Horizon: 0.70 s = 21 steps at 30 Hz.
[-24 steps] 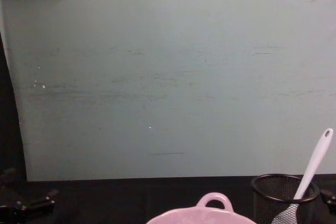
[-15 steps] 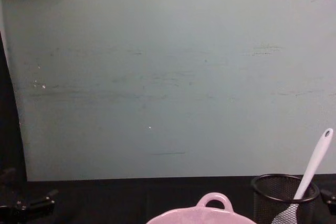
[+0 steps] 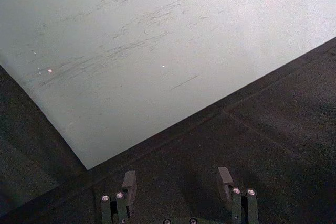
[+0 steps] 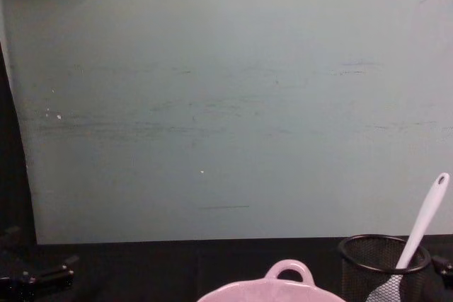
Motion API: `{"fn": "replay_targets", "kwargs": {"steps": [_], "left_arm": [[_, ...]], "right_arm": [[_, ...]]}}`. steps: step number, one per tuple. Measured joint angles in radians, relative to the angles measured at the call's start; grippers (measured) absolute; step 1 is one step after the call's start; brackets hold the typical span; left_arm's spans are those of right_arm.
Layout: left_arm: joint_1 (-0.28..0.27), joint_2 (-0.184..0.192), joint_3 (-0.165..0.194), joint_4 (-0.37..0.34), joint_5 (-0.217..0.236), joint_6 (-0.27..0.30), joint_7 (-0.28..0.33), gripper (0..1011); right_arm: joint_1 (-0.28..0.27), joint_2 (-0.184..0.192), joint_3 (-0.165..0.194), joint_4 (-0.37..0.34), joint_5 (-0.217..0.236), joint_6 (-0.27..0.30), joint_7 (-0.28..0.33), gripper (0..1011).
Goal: Use the one hand to pick up the spoon and stir the clear water in the bowl.
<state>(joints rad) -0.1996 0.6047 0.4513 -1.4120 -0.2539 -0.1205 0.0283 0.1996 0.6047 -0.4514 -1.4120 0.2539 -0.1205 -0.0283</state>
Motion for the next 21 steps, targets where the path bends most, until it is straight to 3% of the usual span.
{"fn": "replay_targets", "kwargs": {"steps": [21], "left_arm": [[0.000, 0.000, 0.000, 0.000, 0.000, 0.000, 0.000, 1011]], "right_arm": [[0.000, 0.000, 0.000, 0.000, 0.000, 0.000, 0.000, 1003]]}}
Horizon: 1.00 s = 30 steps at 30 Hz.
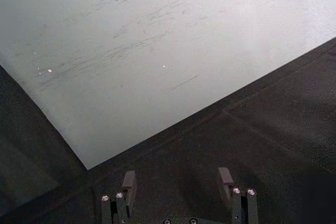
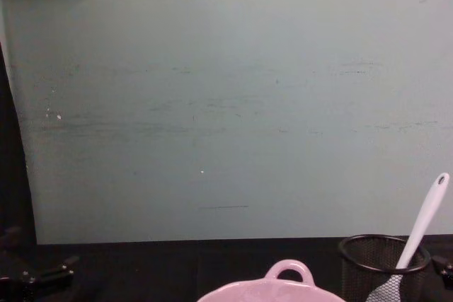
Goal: Use the one hand to pick up the spoon and stir the clear water in the bowl.
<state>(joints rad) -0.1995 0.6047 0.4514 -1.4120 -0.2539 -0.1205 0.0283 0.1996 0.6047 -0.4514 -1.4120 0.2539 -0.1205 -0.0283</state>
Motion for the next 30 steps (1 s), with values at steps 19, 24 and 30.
{"fn": "replay_targets", "kwargs": {"steps": [19, 24, 30], "left_arm": [[0.000, 0.000, 0.000, 0.000, 0.000, 0.000, 0.000, 1011], [0.000, 0.000, 0.000, 0.000, 0.000, 0.000, 0.000, 1011], [0.000, 0.000, 0.000, 0.000, 0.000, 0.000, 0.000, 1011]], "right_arm": [[-0.170, 0.019, 0.167, -0.176, 0.224, 0.030, 0.079, 1003], [-0.187, -0.025, 0.236, -0.215, 0.427, 0.114, 0.169, 1003], [-0.155, -0.093, 0.285, -0.188, 0.629, 0.242, 0.245, 1003]]}}
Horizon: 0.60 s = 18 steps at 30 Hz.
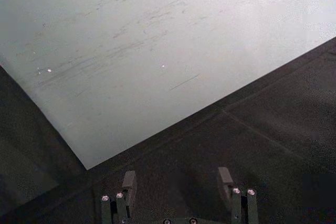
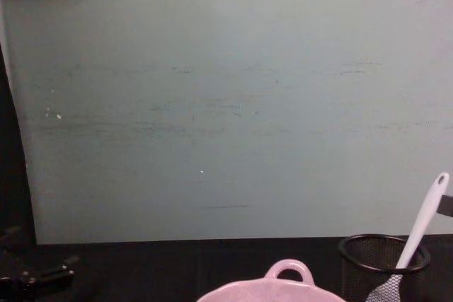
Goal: Use the one hand to pick up the spoon and stir the clear water in the bowl.
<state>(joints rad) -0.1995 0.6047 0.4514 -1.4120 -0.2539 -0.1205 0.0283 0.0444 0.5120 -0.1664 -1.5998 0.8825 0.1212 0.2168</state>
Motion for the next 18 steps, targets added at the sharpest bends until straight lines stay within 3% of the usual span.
{"fn": "replay_targets", "kwargs": {"steps": [5, 9, 18], "left_arm": [[0.000, 0.000, 0.000, 0.000, 0.000, 0.000, 0.000, 1011], [0.000, 0.000, 0.000, 0.000, 0.000, 0.000, 0.000, 1011], [0.000, 0.000, 0.000, 0.000, 0.000, 0.000, 0.000, 1011]], "right_arm": [[0.060, -0.043, 0.009, 0.073, 0.120, 0.047, 0.045, 1003], [0.111, -0.065, 0.006, 0.138, 0.174, 0.063, 0.079, 1003], [0.185, -0.085, -0.008, 0.235, 0.240, 0.075, 0.122, 998]]}}
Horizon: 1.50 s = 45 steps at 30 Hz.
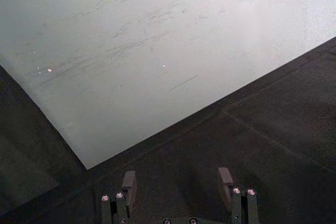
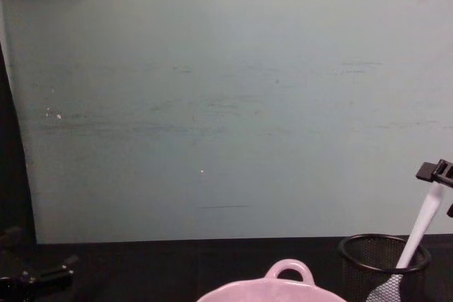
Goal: Use the one hand to pick up the spoon and stir the clear water in the bowl.
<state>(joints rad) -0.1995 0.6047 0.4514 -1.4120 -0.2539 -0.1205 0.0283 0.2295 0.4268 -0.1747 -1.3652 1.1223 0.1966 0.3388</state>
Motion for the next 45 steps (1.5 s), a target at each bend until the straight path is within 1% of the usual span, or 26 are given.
{"fn": "replay_targets", "kwargs": {"steps": [1, 4, 6, 7, 12, 13, 14, 15, 16, 21, 23, 25, 26, 27, 28, 29, 30, 31, 32, 35, 36, 39, 40, 42, 43, 45], "left_arm": [[0.000, 0.000, 0.000, 0.000, 0.000, 0.000, 0.000, 1011], [0.000, 0.000, 0.000, 0.000, 0.000, 0.000, 0.000, 1011], [0.000, 0.000, 0.000, 0.000, 0.000, 0.000, 0.000, 1011], [0.000, 0.000, 0.000, 0.000, 0.000, 0.000, 0.000, 1011], [0.000, 0.000, 0.000, 0.000, 0.000, 0.000, 0.000, 1011], [0.000, 0.000, 0.000, 0.000, 0.000, 0.000, 0.000, 1011], [0.000, 0.000, 0.000, 0.000, 0.000, 0.000, 0.000, 1011], [0.000, 0.000, 0.000, 0.000, 0.000, 0.000, 0.000, 1011], [0.000, 0.000, 0.000, 0.000, 0.000, 0.000, 0.000, 1011], [0.000, 0.000, 0.000, 0.000, 0.000, 0.000, 0.000, 1011], [0.000, 0.000, 0.000, 0.000, 0.000, 0.000, 0.000, 1011], [0.000, 0.000, 0.000, 0.000, 0.000, 0.000, 0.000, 1011], [0.000, 0.000, 0.000, 0.000, 0.000, 0.000, 0.000, 1011], [0.000, 0.000, 0.000, 0.000, 0.000, 0.000, 0.000, 1011], [0.000, 0.000, 0.000, 0.000, 0.000, 0.000, 0.000, 1011], [0.000, 0.000, 0.000, 0.000, 0.000, 0.000, 0.000, 1011], [0.000, 0.000, 0.000, 0.000, 0.000, 0.000, 0.000, 1011], [0.000, 0.000, 0.000, 0.000, 0.000, 0.000, 0.000, 1011], [0.000, 0.000, 0.000, 0.000, 0.000, 0.000, 0.000, 1011], [0.000, 0.000, 0.000, 0.000, 0.000, 0.000, 0.000, 1011], [0.000, 0.000, 0.000, 0.000, 0.000, 0.000, 0.000, 1011], [0.000, 0.000, 0.000, 0.000, 0.000, 0.000, 0.000, 1011], [0.000, 0.000, 0.000, 0.000, 0.000, 0.000, 0.000, 1011], [0.000, 0.000, 0.000, 0.000, 0.000, 0.000, 0.000, 1011], [0.000, 0.000, 0.000, 0.000, 0.000, 0.000, 0.000, 1011], [0.000, 0.000, 0.000, 0.000, 0.000, 0.000, 0.000, 1011]], "right_arm": [[0.003, 0.000, -0.002, 0.003, 0.003, 0.000, 0.001, 969], [0.011, -0.001, -0.007, 0.012, 0.011, 0.000, 0.005, 930], [0.017, -0.001, -0.014, 0.021, 0.019, 0.000, 0.010, 853], [0.017, -0.001, -0.014, 0.021, 0.019, 0.000, 0.010, 853], [0.024, 0.005, -0.029, 0.029, 0.028, -0.005, 0.015, 707], [0.025, 0.007, -0.032, 0.029, 0.030, -0.007, 0.015, 650], [0.025, 0.008, -0.034, 0.029, 0.032, -0.007, 0.015, 650], [0.026, 0.009, -0.034, 0.029, 0.035, -0.007, 0.015, 594], [0.026, 0.010, -0.035, 0.028, 0.038, -0.007, 0.015, 594], [0.027, 0.018, -0.041, 0.024, 0.056, -0.008, 0.011, 405], [0.027, 0.020, -0.042, 0.024, 0.063, -0.008, 0.009, 365], [0.029, 0.024, -0.046, 0.025, 0.073, -0.008, 0.008, 282], [0.029, 0.024, -0.046, 0.025, 0.073, -0.008, 0.008, 264], [0.030, 0.026, -0.048, 0.025, 0.077, -0.009, 0.008, 204], [0.031, 0.027, -0.049, 0.025, 0.078, -0.011, 0.008, 189], [0.031, 0.031, -0.053, 0.025, 0.078, -0.016, 0.006, 151], [0.031, 0.034, -0.055, 0.023, 0.077, -0.021, 0.005, 151], [0.031, 0.037, -0.057, 0.019, 0.073, -0.027, 0.005, 118], [0.031, 0.041, -0.060, 0.014, 0.066, -0.034, 0.004, 114], [0.024, 0.063, -0.077, -0.017, 0.021, -0.075, -0.003, 114], [0.022, 0.077, -0.089, -0.038, -0.014, -0.099, -0.006, 113], [0.019, 0.100, -0.105, -0.071, -0.077, -0.131, -0.015, 114], [0.018, 0.114, -0.113, -0.095, -0.118, -0.146, -0.019, 114], [0.018, 0.127, -0.120, -0.119, -0.150, -0.155, -0.022, 114], [0.018, 0.139, -0.125, -0.144, -0.183, -0.160, -0.025, 114], [0.020, 0.149, -0.127, -0.169, -0.204, -0.159, -0.026, 114]]}}
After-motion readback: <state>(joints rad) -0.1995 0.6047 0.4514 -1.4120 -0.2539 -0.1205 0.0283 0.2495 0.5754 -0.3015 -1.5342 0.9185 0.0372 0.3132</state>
